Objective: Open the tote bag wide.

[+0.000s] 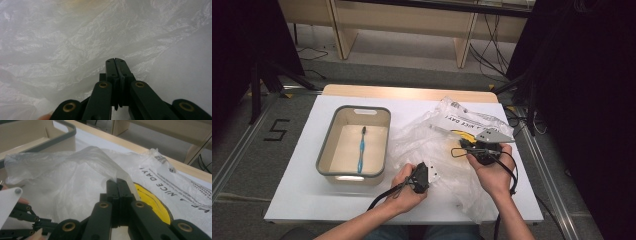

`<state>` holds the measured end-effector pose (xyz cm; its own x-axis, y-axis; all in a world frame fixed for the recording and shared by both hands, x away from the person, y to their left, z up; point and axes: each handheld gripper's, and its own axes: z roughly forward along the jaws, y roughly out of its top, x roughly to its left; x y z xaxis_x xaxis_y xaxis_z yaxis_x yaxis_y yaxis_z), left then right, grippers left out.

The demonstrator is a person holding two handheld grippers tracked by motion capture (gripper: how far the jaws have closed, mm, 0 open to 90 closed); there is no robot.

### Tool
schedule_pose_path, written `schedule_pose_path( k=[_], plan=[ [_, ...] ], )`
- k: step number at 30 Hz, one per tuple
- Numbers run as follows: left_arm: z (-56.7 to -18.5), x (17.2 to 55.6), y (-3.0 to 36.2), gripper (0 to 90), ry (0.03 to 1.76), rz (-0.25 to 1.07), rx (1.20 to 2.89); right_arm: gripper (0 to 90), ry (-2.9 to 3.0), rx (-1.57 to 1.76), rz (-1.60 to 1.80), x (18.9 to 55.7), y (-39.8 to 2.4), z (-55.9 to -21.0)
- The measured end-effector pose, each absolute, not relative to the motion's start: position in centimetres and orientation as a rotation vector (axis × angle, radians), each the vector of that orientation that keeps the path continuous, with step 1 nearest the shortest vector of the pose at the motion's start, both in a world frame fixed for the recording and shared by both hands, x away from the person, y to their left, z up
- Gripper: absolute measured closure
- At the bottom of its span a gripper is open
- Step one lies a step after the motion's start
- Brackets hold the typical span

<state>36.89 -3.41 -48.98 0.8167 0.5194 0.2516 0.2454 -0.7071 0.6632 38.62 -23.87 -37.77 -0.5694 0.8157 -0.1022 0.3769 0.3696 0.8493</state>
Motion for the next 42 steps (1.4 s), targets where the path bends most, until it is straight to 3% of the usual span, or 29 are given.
schedule_pose_path(
  k=[34, 42],
  plan=[
    [-49.0, 36.8, -3.4, 89.0, 0.568, 0.570, 2.360, 90.0, 1.937, 1.043, 1.205, 39.0, -24.4, -36.0],
    [-47.9, 36.4, -3.0, 82.3, 0.573, 0.545, 2.350, 90.0, 1.945, 1.048, 1.209, 39.0, -24.2, -36.2]
  ],
)
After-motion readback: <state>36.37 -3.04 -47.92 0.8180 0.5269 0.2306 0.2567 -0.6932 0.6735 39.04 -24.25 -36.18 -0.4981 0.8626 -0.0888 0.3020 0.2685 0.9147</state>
